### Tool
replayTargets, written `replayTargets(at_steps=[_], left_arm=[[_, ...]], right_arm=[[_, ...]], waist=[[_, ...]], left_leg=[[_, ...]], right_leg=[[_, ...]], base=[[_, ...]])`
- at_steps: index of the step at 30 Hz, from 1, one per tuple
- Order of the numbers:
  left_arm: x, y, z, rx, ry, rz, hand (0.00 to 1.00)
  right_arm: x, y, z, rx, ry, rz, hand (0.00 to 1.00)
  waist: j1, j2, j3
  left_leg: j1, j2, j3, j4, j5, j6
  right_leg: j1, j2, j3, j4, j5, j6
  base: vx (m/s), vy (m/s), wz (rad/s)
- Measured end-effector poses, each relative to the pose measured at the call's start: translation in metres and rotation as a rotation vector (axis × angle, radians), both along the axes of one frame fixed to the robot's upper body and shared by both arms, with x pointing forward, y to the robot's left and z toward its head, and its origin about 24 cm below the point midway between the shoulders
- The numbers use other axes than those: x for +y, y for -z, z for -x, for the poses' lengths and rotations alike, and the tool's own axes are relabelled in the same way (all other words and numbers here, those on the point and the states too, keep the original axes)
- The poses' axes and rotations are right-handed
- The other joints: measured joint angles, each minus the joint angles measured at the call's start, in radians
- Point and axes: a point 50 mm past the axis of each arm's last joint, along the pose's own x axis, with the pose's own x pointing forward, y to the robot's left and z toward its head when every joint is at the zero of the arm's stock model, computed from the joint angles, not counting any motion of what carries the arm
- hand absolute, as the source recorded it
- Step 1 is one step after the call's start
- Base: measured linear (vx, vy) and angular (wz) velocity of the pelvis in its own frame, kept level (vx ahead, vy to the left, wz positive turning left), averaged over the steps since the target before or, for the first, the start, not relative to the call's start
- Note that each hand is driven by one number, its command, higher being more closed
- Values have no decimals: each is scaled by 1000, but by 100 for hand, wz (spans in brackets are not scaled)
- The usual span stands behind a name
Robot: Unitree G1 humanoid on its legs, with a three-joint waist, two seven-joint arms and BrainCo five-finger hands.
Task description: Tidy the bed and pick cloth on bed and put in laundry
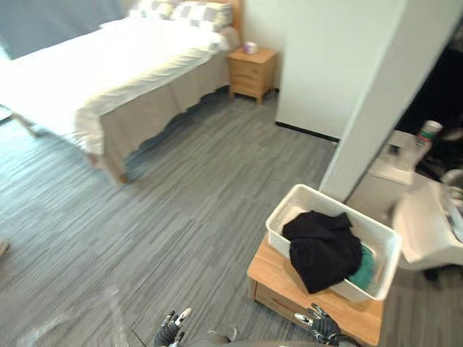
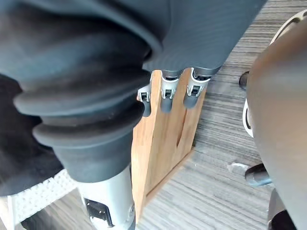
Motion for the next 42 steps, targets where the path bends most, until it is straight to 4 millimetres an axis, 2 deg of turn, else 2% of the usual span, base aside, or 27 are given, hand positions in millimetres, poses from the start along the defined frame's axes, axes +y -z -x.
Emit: replayTargets(at_steps=[2,4,6,7,8,9,11,12,14,15,16,17,19,21,22,30,32,33,34,35,36,37,38,39,40,41,42], left_arm=[[2,-1,-1,7,58,-7,0],[4,-1,-2,15,116,-11,0],[3,-1,-2,18,145,-7,0],[1,-1,-1,19,162,2,0],[0,-1,-4,17,209,3,0],[0,-1,-6,16,233,-1,0],[1,-3,-15,7,280,-14,0],[0,-3,-15,7,279,-14,0],[1,-3,-14,9,254,-10,0],[1,-3,-13,10,250,-11,0],[6,-3,-12,11,236,-23,0],[8,-3,-11,16,220,-26,0],[-5,2,2,38,195,8,0],[-10,3,4,40,195,24,0],[5,0,0,61,319,-39,0],[3,0,-1,52,299,-48,0],[5,-1,-6,30,235,-74,0],[7,-4,-15,-2,180,-102,0],[2,-5,-20,-28,132,-111,0],[0,-6,-22,-42,99,-108,0],[-2,-5,-20,-40,40,-111,0],[-4,-4,-19,-38,6,-113,0],[-3,-5,-20,-43,-3,-124,0],[2,-7,-24,-61,-20,-147,0],[0,-8,-26,-70,-21,-154,0],[-3,-7,-25,-70,-21,-149,0],[-8,-5,-18,-56,-39,-135,0]], right_arm=[[-1,1,5,28,14,1,0],[0,2,5,43,27,2,0],[-1,2,6,48,40,-3,0],[-3,2,5,43,60,-7,0],[-6,0,3,18,80,-4,0],[-8,-1,4,11,97,-5,0],[-11,0,9,14,151,-11,0],[-11,0,12,20,168,-14,0],[-11,1,16,22,205,-29,0],[-10,2,18,22,215,-33,0],[-6,3,20,27,225,-45,0],[-4,3,20,28,227,-50,0],[-12,1,17,14,229,-35,0],[-15,0,16,4,231,-24,0],[-1,7,32,77,201,-41,0],[-1,5,30,36,186,-44,0],[1,4,31,3,166,-49,0],[3,0,29,-48,155,-61,0],[4,-3,26,-92,118,-62,0],[2,-5,24,-114,100,-59,0],[1,-8,21,-151,51,-50,0],[3,-11,17,-192,17,-54,0],[6,-13,15,-210,1,-58,0],[12,-13,13,-232,-21,-75,0],[10,-12,15,-231,-38,-77,0],[6,-14,13,-244,-55,-67,0],[-5,-17,10,-269,-94,-38,0]], waist=[[2,-22,-10],[-4,-25,-11],[-3,-23,1],[-7,-12,8],[-17,7,20],[-28,10,24],[-35,7,30],[-31,6,30],[-33,5,29],[-33,1,27],[-29,-27,26],[-29,-41,27],[-12,2,17],[-11,24,13],[-11,-28,-19],[-10,-21,-18],[-12,-22,-12],[-10,-29,0],[-6,-6,17],[-2,-5,14],[4,25,22],[13,25,22],[17,21,28],[16,-3,47],[18,-4,48],[19,1,42],[22,38,40]], left_leg=[[63,-93,-96,-189,99,5],[82,-125,-171,-282,155,9],[80,-134,-236,-283,158,15],[81,-136,-287,-283,155,19],[79,-131,-347,-282,160,31],[76,-128,-378,-282,159,33],[69,-119,-509,-282,182,31],[71,-119,-536,-283,185,28],[73,-121,-594,-289,189,22],[75,-127,-597,-289,189,22],[83,-153,-585,-289,191,18],[97,-162,-578,-290,193,15],[108,-141,-534,-290,188,-5],[99,-130,-532,-290,188,-7],[96,-178,-514,-291,169,5],[112,-169,-482,-289,140,-3],[79,-142,-388,-223,92,-14],[18,-95,-315,-75,24,-28],[-38,-44,-291,74,-41,-39],[-66,-19,-289,140,-65,-36],[-102,25,-282,234,-109,-62],[-118,59,-247,294,-124,-103],[-141,77,-228,348,-113,-120],[-192,88,-201,415,-120,-141],[-198,52,-223,317,-130,-114],[-198,46,-236,272,-130,-114],[-197,42,-247,244,-113,-109]], right_leg=[[21,-19,-50,-3,-10,-27],[39,-21,-79,4,-10,-28],[31,-57,-71,104,-9,-28],[1,-96,-24,248,-2,-48],[-75,-107,118,395,-24,-112],[-99,-82,193,418,-59,-105],[-168,73,518,381,-139,-75],[-173,101,571,351,-146,-63],[-172,194,771,200,-141,-50],[-169,199,802,153,-128,-50],[-162,184,829,65,-62,-78],[-160,173,835,66,-31,-36],[-148,179,832,33,-24,-45],[-131,187,827,-21,-5,-34],[-42,137,802,-136,24,-30],[-32,135,782,-135,25,-19],[-36,119,728,-126,22,-20],[-40,119,698,-100,2,-35],[-67,128,674,-52,-27,-28],[-80,136,663,-20,-46,-34],[-103,154,654,30,-78,-45],[-120,151,655,61,-99,-58],[-118,151,663,64,-101,-56],[-95,134,668,61,-106,-49],[-91,108,671,62,-114,-35],[-88,108,677,59,-120,-28],[-83,117,709,44,-125,-20]], base=[[37,77,122],[0,-36,113],[-3,-47,108],[27,36,123],[40,54,137],[36,23,168],[37,-47,178],[51,-80,150],[2,-90,123],[-10,-90,96],[18,-76,66],[56,-137,52],[75,-121,-10],[27,-59,-16],[27,-43,4],[14,-74,-6],[-44,-70,14],[-37,-95,36],[-72,-98,21],[-57,-38,-11],[-38,-44,-31],[18,-23,-27],[32,-16,-12],[27,10,4],[0,0,0],[37,85,-34],[85,124,-51]])
